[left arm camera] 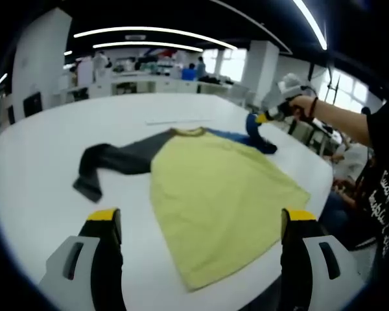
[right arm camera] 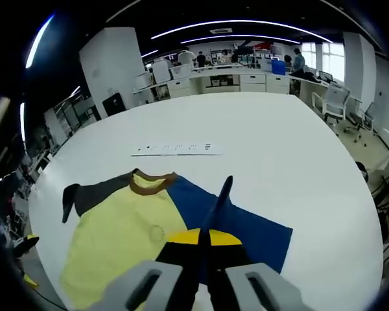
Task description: Fold the garment on the visible template until the final outline fits inside the template.
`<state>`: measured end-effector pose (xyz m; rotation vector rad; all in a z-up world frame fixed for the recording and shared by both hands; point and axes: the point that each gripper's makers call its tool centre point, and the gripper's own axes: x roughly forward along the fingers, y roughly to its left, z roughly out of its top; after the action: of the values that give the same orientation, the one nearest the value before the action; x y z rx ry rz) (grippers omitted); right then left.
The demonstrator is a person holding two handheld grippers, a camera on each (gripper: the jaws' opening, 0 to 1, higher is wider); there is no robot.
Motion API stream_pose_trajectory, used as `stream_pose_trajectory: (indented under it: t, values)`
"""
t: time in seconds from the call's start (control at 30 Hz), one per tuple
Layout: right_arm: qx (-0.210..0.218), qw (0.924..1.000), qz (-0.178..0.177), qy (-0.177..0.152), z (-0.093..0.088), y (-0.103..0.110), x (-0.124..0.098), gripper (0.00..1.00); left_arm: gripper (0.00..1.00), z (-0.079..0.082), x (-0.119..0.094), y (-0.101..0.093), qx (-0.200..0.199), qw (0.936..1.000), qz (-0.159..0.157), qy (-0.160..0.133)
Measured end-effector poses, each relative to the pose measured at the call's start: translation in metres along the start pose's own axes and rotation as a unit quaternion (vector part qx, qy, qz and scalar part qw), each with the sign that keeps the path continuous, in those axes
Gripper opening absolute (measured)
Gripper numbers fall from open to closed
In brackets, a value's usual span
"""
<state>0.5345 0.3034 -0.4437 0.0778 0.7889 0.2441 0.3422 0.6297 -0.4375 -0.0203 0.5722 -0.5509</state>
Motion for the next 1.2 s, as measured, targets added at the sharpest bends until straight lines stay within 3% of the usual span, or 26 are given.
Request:
stream_pose_trajectory:
  t: [0.4, 1.2]
  values:
    - [-0.053, 0.9984, 0.021, 0.001, 0.01, 0.048, 0.014, 0.0, 0.99, -0.003, 0.001, 0.003, -0.002, 1.0, -0.001, 0.003]
    - [-0.091, 0.9931, 0.074, -0.01, 0.031, 0.128, 0.038, 0.0, 0.99, -0.007, 0.001, 0.011, 0.002, 0.9999, 0.005, 0.01]
